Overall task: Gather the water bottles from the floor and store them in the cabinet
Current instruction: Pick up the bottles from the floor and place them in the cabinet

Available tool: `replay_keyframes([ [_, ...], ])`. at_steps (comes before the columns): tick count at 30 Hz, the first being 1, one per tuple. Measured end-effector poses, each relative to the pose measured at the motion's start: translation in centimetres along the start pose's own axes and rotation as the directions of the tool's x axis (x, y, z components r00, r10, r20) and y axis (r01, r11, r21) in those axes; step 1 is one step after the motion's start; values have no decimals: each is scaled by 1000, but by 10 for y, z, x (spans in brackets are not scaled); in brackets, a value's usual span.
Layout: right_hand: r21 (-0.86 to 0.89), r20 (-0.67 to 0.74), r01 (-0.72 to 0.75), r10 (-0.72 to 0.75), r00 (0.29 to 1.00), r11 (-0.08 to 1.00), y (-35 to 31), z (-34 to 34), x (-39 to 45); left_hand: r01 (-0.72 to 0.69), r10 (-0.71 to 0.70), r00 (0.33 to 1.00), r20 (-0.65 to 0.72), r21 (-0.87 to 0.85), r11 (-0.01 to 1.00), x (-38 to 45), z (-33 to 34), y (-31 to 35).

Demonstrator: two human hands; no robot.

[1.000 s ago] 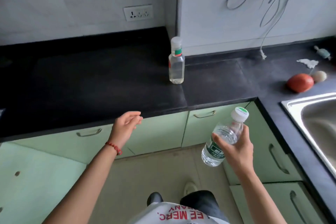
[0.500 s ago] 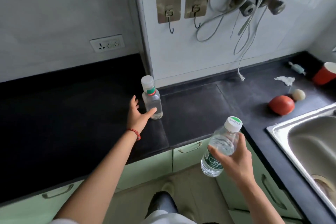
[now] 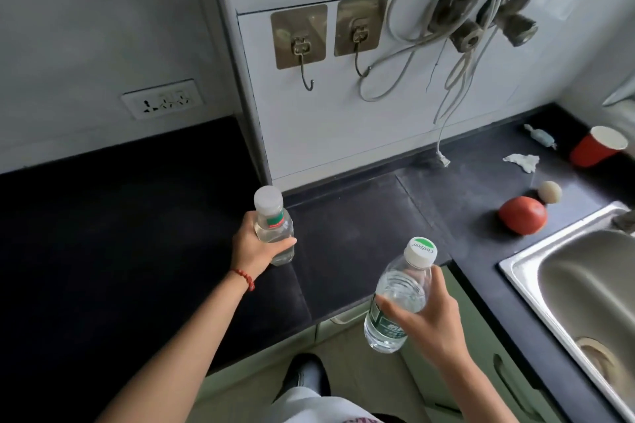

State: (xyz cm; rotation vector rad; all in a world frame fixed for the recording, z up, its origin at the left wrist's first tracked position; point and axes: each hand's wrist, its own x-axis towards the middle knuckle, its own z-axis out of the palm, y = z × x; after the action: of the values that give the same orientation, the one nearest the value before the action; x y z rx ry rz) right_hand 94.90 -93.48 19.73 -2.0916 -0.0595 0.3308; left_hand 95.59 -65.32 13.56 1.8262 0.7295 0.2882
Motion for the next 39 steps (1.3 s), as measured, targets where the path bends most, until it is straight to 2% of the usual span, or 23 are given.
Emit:
replay_keyframes([
  [6, -15, 15, 61, -61, 998, 998, -2, -4, 8, -11, 7, 998, -61, -70, 998, -41, -13, 0],
  [10, 4, 87, 102, -102, 991, 995, 4, -10, 7, 15, -50, 984, -173, -197, 980, -98, -28, 9],
  [14, 14, 227, 176, -175, 958, 984, 11, -16, 3, 53, -157, 927, -342, -295, 954, -165, -36, 6],
  [17, 14, 335, 221, -213, 918, 975, 16, -20, -4, 75, -231, 848, -476, -325, 943, -223, -36, -2],
  [22, -42, 513, 291, -229, 827, 956, 27, -9, -32, 149, -389, 674, -628, -401, 904, -332, -29, -31],
  [25, -55, 625, 370, -257, 737, 928, 26, 10, -56, 205, -488, 527, -696, -453, 867, -396, -25, -48],
  [29, -24, 759, 499, -310, 573, 866, 15, 43, -99, 245, -585, 305, -751, -532, 811, -474, -29, -66],
  [34, 66, 890, 617, -326, 320, 784, 0, 98, -180, 197, -679, -8, -734, -667, 719, -575, -29, -96],
  [37, 113, 936, 663, -303, 179, 740, 0, 132, -244, 152, -691, -156, -706, -708, 690, -628, -30, -110],
  [39, 145, 957, 689, -279, 86, 710, 5, 155, -291, 122, -704, -213, -677, -734, 669, -664, -34, -122],
])
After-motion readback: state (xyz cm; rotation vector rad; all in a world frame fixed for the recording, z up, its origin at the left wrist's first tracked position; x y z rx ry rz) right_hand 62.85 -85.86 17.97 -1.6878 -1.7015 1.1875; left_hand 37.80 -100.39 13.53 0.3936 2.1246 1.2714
